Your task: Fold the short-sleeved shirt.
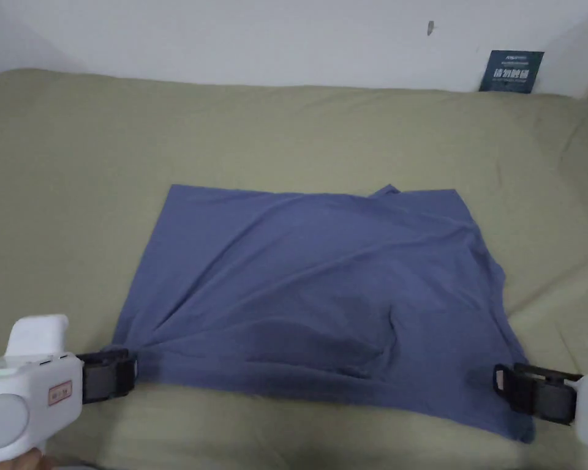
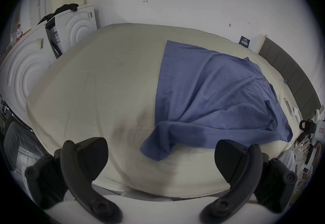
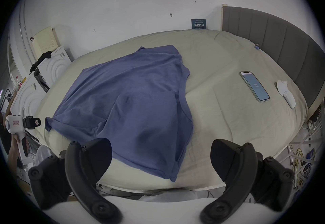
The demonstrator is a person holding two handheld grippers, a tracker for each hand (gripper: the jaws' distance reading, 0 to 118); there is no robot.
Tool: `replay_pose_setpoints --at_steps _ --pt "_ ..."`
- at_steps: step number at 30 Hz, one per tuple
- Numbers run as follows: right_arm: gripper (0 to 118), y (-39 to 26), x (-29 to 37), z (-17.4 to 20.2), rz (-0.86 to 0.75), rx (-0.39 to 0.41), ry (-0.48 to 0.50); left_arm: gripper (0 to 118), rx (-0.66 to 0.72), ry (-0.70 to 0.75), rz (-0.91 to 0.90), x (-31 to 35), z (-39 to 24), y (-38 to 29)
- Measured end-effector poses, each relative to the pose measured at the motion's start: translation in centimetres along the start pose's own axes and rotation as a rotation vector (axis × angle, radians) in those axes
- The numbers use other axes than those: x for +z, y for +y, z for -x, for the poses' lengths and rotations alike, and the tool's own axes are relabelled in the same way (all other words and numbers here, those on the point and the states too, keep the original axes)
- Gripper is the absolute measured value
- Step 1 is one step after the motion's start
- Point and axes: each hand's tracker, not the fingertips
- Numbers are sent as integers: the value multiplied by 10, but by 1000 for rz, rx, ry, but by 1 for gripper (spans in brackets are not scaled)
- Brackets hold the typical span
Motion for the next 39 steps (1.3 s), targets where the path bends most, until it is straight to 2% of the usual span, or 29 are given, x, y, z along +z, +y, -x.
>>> replay_pose_setpoints --at_steps 3,4,5,6,7,8,10,14,15,16,17,18,23,24,25,28,29,30,33,35,36,37,39 --pt "113 -6 -1 7 6 10 14 118 14 4 10 14 4 -7" --pt "110 -8 1 11 13 16 12 110 21 -6 1 19 8 -10" --pt "92 -10 7 16 8 26 2 79 21 -7 6 22 10 -12" --pt "67 -11 8 19 4 38 -2 40 26 -6 13 22 11 -15" --pt "33 -13 8 22 20 57 -14 0 48 -25 28 21 13 -19" --pt "4 -16 6 25 36 68 -15 0 73 -55 26 21 16 -23" --pt "3 -20 3 15 47 33 23 0 40 -19 53 20 15 -27" --pt "3 -23 0 12 55 20 5 0 51 -33 44 16 19 -20" --pt "3 -23 0 11 58 11 5 10 53 -32 35 16 18 -17" --pt "3 -23 0 10 56 3 6 39 51 -15 27 11 18 -10" --pt "3 -24 0 9 54 -1 4 96 33 -16 38 6 17 -6" --pt "3 -24 0 8 52 -2 3 118 19 -22 64 0 16 -3" --pt "3 -23 -6 2 60 -11 -5 118 -3 -21 75 -31 12 10" --pt "4 -22 -6 2 63 -10 -8 116 -7 -16 79 -43 11 13" --pt "4 -23 -6 3 64 -6 -14 108 -2 -6 92 -49 12 16" --pt "4 -22 -6 1 73 4 -16 47 40 -16 100 -49 12 19" --pt "4 -23 -9 -5 74 4 -16 18 46 -29 107 -47 10 20" --pt "10 -23 -11 -9 74 5 -18 5 45 -37 111 -46 8 18" --pt "34 -22 -10 -14 77 -2 -16 5 30 -55 118 -41 -1 15" --pt "106 -23 -11 -17 89 -14 -1 4 8 -41 112 -36 -5 13" --pt "108 -22 -11 -19 76 -22 13 4 4 -41 113 -37 -4 14" --pt "103 -22 -12 -18 84 -20 5 4 0 -40 115 -36 -5 13" --pt "103 -23 -24 -19 131 4 5 4 -2 -32 114 -34 -5 13"
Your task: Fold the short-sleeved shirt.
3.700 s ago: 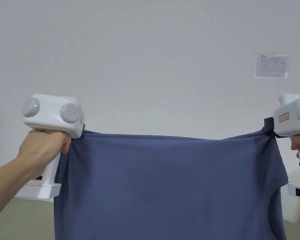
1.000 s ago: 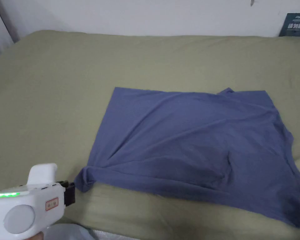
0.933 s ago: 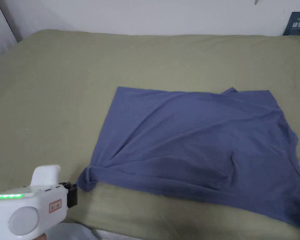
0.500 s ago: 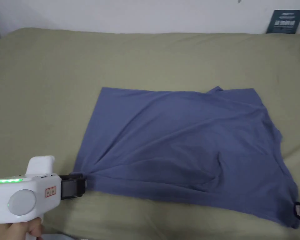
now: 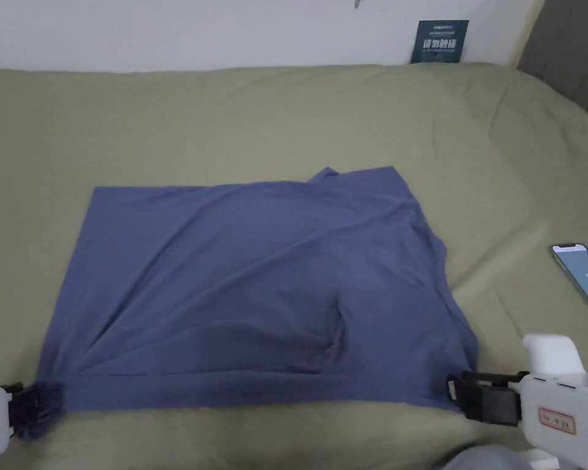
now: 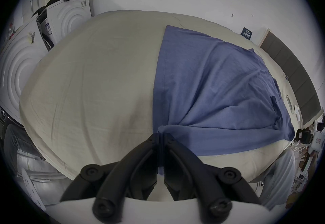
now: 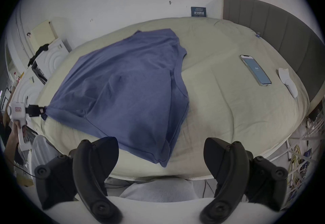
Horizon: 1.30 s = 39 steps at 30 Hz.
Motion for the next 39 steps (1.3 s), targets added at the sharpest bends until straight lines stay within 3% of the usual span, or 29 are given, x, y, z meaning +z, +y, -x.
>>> replay_pose_setpoints --at_steps 2,4,5,6,8,11,16,24,33,39 --pt "98 -1 -13 1 39 25 -18 4 2 5 3 -2 2 2" --pt "68 -1 -24 0 65 47 -28 4 6 4 2 0 2 2" --pt "38 -2 -28 -1 83 58 -31 4 7 6 3 -2 3 4" --pt "22 -4 -30 -1 110 77 -25 4 7 6 6 -2 3 4" --pt "11 -5 -24 -3 84 70 -8 4 7 8 8 -1 5 5" --pt "7 -2 -11 -4 42 39 6 4 3 3 11 -1 7 9" --pt "7 15 6 2 -14 51 10 4 -7 -18 -41 10 11 22" --pt "7 89 9 5 -98 30 47 4 -40 -26 -110 11 2 83" --pt "7 182 -65 6 -56 34 27 4 -33 -27 -102 -47 -15 168" --pt "7 210 -125 -6 18 -39 20 4 -39 -8 -50 -96 -29 200"
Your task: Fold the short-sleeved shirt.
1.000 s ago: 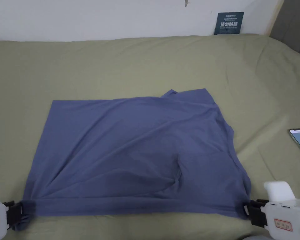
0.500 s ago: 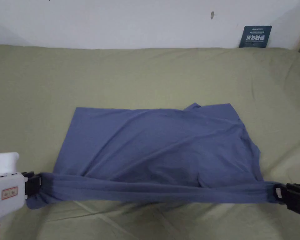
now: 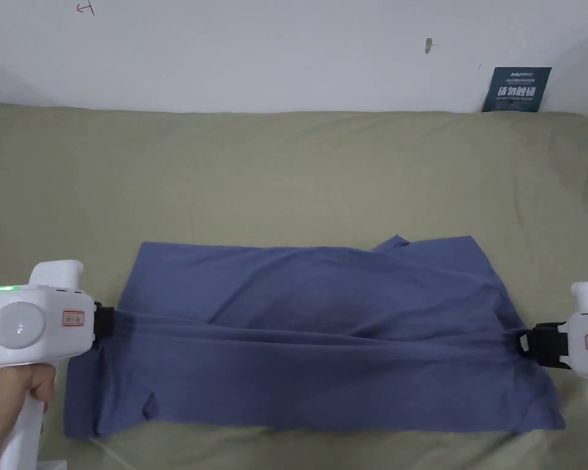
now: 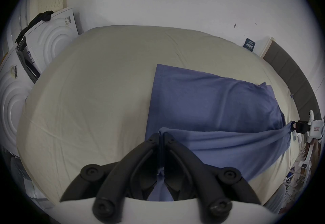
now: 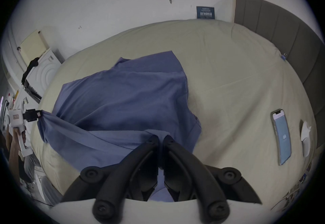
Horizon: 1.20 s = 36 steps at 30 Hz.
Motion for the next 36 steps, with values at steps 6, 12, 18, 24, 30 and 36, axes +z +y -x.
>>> replay_pose_setpoints --at_steps 6,12,18,24,30,36 --pt "93 -4 -21 -3 29 -85 -5 33 25 5 26 -34 1 -3" --pt "113 -38 11 -14 -9 -143 31 118 40 30 28 -32 22 -50" --pt "77 -89 39 -4 -8 -89 3 90 29 65 45 26 40 -81" --pt "2 -114 50 -2 4 -76 26 0 71 30 60 38 36 -98" --pt "3 -111 50 -1 -1 -42 11 115 80 33 76 20 24 -86" --pt "3 -100 43 -2 -6 -29 -5 75 38 101 157 -12 19 -85"
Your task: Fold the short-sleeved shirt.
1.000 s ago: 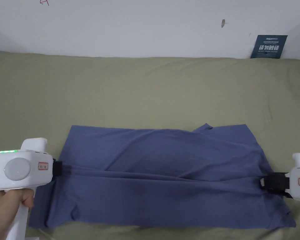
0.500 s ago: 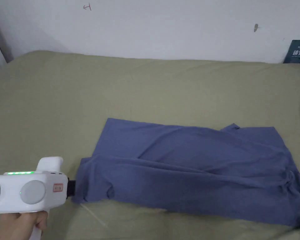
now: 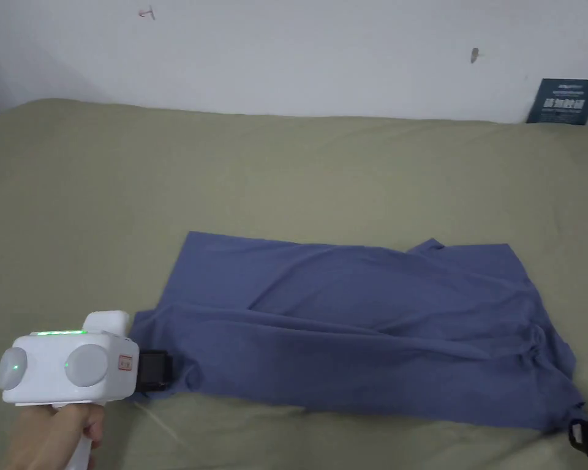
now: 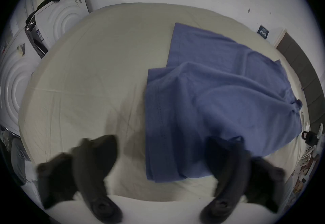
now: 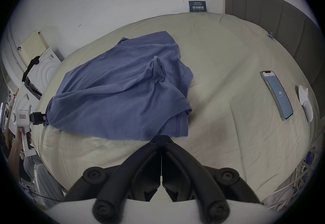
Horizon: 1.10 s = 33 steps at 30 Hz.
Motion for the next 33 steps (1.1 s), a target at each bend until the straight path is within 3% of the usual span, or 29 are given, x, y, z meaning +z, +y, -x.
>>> replay_pose_setpoints --at_steps 2,3,4,5,6,8,13,14,17,19,20,24,33 --pt "5 3 -1 -2 -2 3 -7 52 8 -26 -5 2 -3 -1" --pt "19 3 -1 -1 -6 4 -16 30 6 -23 -10 7 -4 -2" --pt "55 4 -1 -2 -10 -1 -23 9 -5 -47 -20 11 -4 -2" --pt "111 5 0 -4 -23 -13 -22 6 3 -59 -31 14 -4 -3" --pt "117 7 -3 -5 -19 -28 -20 6 15 -67 -30 25 -10 -2" --pt "113 9 -14 -18 -63 -71 2 6 8 -77 -27 31 -17 -4" --pt "109 25 -41 -10 60 -31 -26 6 15 -80 -24 17 -3 8" --pt "102 26 -48 -10 66 -30 -35 6 15 -80 -26 18 -6 3" --pt "43 30 -56 -11 76 -27 -22 6 1 -72 -28 17 -5 6" --pt "21 29 -47 -10 57 5 -5 6 -14 -66 -29 17 -7 4" --pt "9 28 -41 -11 42 -13 49 6 -21 -62 -28 18 -6 5" --pt "9 24 -19 -6 39 14 15 5 -61 -45 -28 21 1 8" --pt "9 -17 47 -1 19 12 56 4 -76 -63 -16 78 13 -36"
